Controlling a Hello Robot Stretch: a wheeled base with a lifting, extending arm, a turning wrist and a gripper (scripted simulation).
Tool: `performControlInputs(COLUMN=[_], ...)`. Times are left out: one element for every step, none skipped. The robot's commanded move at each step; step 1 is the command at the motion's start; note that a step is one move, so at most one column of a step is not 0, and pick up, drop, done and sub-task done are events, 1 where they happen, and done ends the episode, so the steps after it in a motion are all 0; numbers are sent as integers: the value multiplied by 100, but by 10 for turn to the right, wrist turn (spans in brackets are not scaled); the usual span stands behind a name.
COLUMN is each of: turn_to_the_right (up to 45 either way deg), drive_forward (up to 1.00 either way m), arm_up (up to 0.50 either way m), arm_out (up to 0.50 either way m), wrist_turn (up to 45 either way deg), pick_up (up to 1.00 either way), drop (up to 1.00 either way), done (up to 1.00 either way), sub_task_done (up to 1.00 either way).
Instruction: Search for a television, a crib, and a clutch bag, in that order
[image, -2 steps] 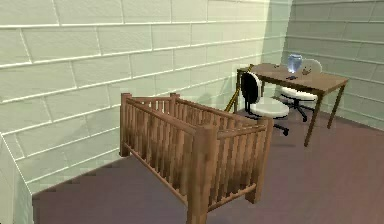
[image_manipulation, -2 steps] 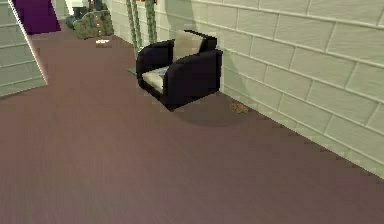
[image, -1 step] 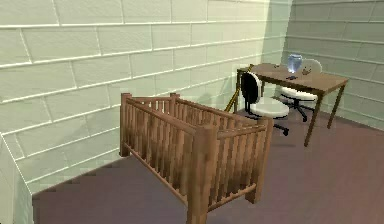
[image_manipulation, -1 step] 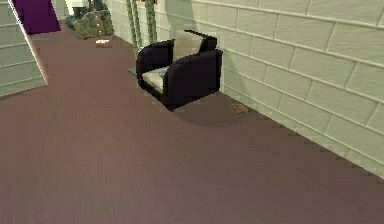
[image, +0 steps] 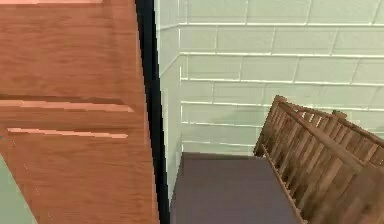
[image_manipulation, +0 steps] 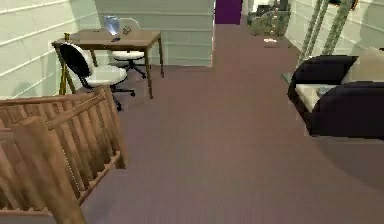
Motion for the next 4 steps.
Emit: performControlInputs(turn_to_the_right=[-450, -450, -30, 0], drive_forward=[0, 0, 0, 100], arm_up=[0, 0, 0, 0], arm_out=[0, 0, 0, 0], wrist_turn=[0, 0, 0, 0], pick_up=[0, 0, 0, 0], drop=[0, 0, 0, 0], done=[0, 0, 0, 0], sub_task_done=[0, 0, 0, 0])
